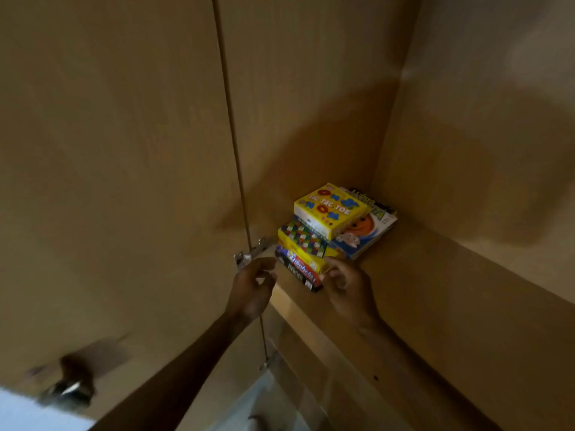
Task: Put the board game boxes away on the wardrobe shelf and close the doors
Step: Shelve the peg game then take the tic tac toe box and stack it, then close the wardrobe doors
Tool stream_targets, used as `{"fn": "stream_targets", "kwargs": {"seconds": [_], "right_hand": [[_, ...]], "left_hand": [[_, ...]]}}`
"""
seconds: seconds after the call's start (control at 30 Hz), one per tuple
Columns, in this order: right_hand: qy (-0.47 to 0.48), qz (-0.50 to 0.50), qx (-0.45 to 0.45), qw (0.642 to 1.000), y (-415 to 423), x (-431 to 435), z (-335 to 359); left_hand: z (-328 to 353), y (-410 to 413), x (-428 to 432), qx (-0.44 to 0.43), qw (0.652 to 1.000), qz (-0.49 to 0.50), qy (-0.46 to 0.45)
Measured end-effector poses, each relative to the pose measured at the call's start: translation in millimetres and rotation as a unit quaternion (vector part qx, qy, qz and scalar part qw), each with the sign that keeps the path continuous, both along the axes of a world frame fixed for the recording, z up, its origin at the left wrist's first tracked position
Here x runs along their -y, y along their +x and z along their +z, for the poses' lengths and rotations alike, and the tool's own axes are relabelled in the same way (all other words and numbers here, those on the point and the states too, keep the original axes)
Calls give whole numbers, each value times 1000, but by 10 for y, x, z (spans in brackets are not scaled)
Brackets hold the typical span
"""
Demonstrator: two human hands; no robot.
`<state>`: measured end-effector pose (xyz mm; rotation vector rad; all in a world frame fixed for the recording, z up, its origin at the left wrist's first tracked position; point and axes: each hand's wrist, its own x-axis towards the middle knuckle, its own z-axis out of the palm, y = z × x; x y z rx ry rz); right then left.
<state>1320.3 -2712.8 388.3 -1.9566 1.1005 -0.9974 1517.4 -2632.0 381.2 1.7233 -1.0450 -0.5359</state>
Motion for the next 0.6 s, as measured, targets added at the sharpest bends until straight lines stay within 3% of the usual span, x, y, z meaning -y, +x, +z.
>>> {"fn": "stream_targets", "kwargs": {"seconds": [0.17,0.37,0.6], "right_hand": [[78,-10,13,997,-12,-697,-214],[141,-54,37,988,-104,-1707,-342],[133,-147,48,979,-262,-3200,-453]], "left_hand": [[-161,-84,-777,-26,1000,-4,14],[-279,-201,-1577,-40,995,-84,30],[-354,-261,-2688,-65,980,-185,27]]}}
